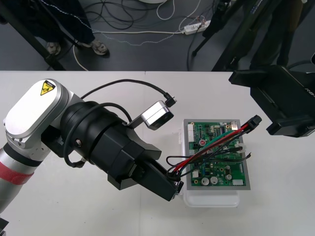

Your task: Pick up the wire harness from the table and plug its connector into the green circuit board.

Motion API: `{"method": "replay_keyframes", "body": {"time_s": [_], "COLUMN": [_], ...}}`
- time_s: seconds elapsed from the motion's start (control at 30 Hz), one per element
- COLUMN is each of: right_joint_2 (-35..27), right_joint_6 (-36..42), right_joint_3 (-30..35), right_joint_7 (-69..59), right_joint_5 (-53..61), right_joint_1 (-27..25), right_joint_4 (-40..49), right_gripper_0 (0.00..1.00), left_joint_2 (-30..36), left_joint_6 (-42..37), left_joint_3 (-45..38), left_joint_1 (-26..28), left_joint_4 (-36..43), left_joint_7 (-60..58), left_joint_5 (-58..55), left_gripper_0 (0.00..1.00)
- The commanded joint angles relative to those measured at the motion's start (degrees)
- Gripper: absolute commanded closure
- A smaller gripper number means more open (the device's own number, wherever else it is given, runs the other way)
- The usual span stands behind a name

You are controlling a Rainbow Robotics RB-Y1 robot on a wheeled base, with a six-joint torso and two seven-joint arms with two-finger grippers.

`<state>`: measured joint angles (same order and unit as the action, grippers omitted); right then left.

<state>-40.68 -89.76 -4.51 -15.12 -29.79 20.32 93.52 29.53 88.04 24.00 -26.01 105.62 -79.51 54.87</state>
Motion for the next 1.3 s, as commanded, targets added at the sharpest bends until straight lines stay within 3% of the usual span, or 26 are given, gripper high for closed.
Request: {"method": "replay_keyframes", "body": {"time_s": [0.03,0.37,0.47,1.3], "right_joint_2": [-0.10,-0.10,-0.10,0.34], "right_joint_6": [-0.24,-0.24,-0.24,-0.24], "right_joint_3": [-1.47,-2.61,-2.70,-2.79], "right_joint_7": [2.11,2.11,2.11,2.11], "right_joint_5": [1.93,2.63,3.07,3.07], "right_joint_1": [1.04,0.16,0.16,-0.46], "right_joint_4": [3.86,5.62,5.62,6.85], "right_gripper_0": [0.00,0.00,0.05,0.05], "left_joint_2": [-0.09,0.09,0.09,0.09], "left_joint_6": [-1.65,-1.91,-2.09,-2.17], "left_joint_3": [0.79,0.79,0.79,0.79], "left_joint_1": [-1.33,-1.24,-1.24,-1.24], "left_joint_4": [0.37,0.02,0.02,0.02], "left_joint_7": [5.59,5.59,5.59,5.59], "left_joint_5": [-1.17,-1.17,-1.17,-1.17], "left_gripper_0": [1.00,1.00,1.00,1.00]}}
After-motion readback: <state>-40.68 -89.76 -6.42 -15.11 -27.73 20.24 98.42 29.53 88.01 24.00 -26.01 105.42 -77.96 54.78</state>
